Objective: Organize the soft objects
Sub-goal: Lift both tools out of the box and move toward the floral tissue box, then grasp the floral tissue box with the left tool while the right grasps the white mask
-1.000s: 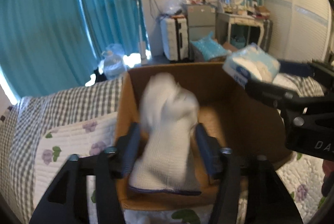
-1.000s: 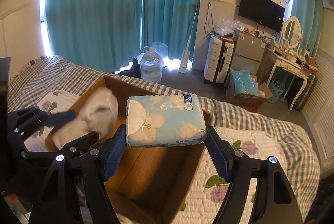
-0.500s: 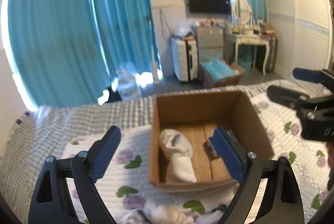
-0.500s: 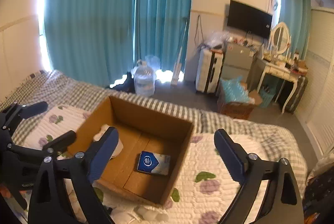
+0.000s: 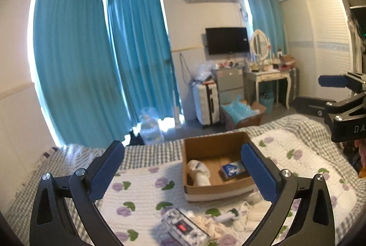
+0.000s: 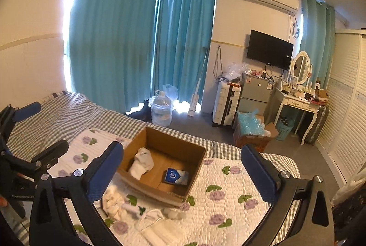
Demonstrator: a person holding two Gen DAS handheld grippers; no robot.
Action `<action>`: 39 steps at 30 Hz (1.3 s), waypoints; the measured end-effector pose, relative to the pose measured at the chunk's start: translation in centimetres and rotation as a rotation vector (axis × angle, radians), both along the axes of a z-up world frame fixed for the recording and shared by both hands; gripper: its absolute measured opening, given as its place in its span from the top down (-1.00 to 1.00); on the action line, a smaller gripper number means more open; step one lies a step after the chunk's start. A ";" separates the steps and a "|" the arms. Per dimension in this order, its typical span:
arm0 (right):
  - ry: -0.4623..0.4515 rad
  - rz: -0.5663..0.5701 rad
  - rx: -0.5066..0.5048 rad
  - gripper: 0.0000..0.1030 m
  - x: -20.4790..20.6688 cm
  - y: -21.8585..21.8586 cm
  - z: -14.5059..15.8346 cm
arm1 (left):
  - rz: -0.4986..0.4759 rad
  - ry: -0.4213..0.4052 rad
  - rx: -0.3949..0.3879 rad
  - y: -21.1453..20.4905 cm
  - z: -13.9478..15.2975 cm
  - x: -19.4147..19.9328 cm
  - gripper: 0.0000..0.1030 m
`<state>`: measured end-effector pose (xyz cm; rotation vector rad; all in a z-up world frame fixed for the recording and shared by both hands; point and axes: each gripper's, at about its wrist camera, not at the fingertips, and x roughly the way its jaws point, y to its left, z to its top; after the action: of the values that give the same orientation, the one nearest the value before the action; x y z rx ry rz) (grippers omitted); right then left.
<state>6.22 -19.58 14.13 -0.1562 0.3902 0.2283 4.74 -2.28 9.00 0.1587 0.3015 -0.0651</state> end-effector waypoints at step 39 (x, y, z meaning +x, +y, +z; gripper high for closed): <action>0.627 0.027 -0.047 -1.00 7.7 2.0 -30.6 | 0.159 0.436 -0.084 2.4 -22.4 3.4 -1.00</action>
<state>13.89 -17.56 -16.46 -0.1333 1.0175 0.2932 8.15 0.07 -13.43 0.0343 0.7439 0.0463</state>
